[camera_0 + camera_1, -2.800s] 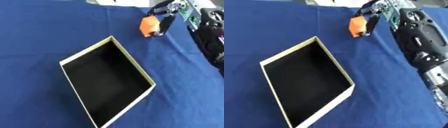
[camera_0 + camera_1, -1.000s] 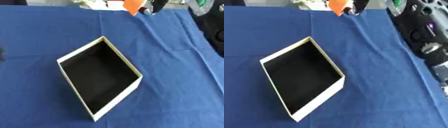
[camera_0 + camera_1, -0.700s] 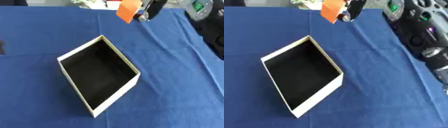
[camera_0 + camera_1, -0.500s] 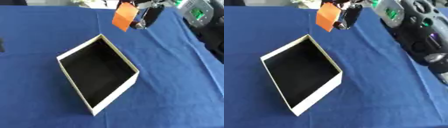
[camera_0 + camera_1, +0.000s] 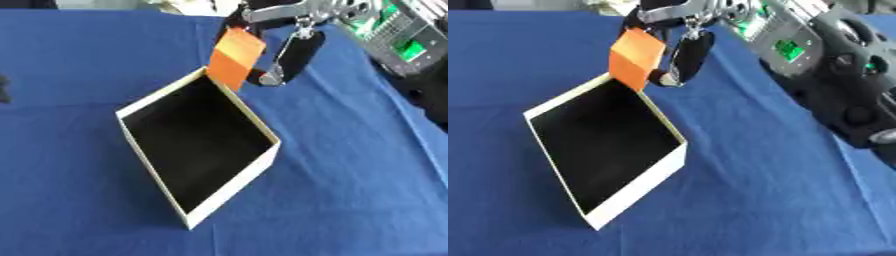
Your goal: Pick up objects on the table and place them in the box.
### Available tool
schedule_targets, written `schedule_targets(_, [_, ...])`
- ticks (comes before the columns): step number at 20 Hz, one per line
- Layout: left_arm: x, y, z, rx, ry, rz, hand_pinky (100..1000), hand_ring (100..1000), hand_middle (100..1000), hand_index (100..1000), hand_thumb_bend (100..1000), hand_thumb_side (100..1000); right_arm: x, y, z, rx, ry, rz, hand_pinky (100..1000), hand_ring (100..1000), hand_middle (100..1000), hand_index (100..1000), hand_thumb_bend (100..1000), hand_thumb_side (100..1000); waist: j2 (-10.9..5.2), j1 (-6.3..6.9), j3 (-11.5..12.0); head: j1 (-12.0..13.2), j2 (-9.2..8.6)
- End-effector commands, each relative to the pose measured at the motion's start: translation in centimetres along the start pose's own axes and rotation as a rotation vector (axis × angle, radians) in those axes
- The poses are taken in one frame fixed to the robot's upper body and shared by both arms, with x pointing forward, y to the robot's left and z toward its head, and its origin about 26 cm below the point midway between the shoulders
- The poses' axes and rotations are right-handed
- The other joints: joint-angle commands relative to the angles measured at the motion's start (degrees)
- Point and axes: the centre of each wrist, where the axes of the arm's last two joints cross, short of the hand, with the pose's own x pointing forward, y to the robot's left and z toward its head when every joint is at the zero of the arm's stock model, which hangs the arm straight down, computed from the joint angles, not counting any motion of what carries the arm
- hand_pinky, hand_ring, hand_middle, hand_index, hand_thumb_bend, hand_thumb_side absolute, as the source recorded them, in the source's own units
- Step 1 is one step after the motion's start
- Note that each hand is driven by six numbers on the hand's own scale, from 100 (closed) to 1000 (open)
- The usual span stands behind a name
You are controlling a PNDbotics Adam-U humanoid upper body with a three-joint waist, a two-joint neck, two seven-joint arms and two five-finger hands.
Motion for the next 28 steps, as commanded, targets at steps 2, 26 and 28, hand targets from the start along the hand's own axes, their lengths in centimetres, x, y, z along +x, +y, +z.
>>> schedule_targets(2, [0.6, 0.1, -0.5, -0.017, -0.025, -0.005, 346, 480, 507, 664, 100, 724, 1.5, -1.0, 0.8, -0.019, 0.0, -0.012, 665, 684, 317, 410, 100, 100, -1.01, 0.16, 0.1, -0.2, -0.19])
schedule_targets(26, [0.5, -0.8, -0.5, -0.041, -0.012, 0.041, 341, 478, 507, 663, 100, 728, 5.0, 5.7, -6.8, 0.15, 0.067, -0.055, 648, 705, 378, 446, 100, 100, 0.41, 0.14, 2.4, -1.7, -0.81])
schedule_targets(28, [0.5, -0.8, -0.5, -0.04, -0.012, 0.041, 342, 478, 507, 663, 100, 728, 5.0, 5.9, -7.0, 0.162, 0.055, -0.041, 657, 719, 433, 501, 100, 105, 0.41, 0.15, 2.5, -1.8, -0.77])
